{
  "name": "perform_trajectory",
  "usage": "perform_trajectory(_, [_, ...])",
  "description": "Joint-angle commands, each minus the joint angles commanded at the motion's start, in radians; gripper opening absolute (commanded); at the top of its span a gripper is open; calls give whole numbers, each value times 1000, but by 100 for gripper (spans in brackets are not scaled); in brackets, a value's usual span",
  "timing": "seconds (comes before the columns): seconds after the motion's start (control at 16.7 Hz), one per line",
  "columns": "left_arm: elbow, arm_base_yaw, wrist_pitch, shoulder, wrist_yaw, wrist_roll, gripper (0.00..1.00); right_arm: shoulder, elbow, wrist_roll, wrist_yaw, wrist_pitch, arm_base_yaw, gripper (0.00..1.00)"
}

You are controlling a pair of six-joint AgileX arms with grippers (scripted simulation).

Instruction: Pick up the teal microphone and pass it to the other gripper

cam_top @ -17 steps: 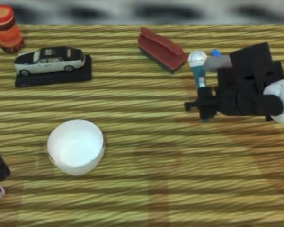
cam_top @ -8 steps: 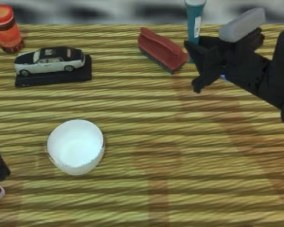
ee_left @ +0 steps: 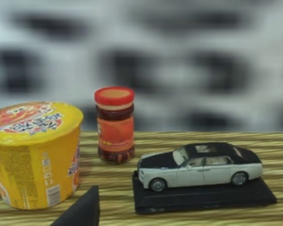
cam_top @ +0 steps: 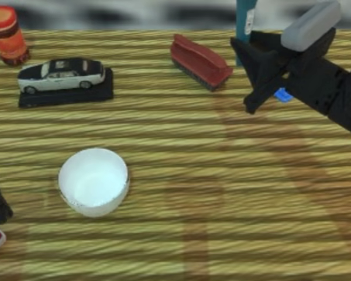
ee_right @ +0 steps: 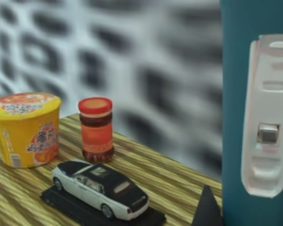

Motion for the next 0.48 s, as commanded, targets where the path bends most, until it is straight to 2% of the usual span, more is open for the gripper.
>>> perform_trajectory(0.06, [0, 0, 0, 0, 0, 0, 100, 0, 0, 0, 3, 2, 3, 0])
perform_trajectory(0.18, [0, 0, 0, 0, 0, 0, 100, -1, -1, 3, 34, 20, 36, 0])
perform_trajectory(0.48, [0, 0, 0, 0, 0, 0, 100, -12, -9, 18, 181, 100, 186, 0])
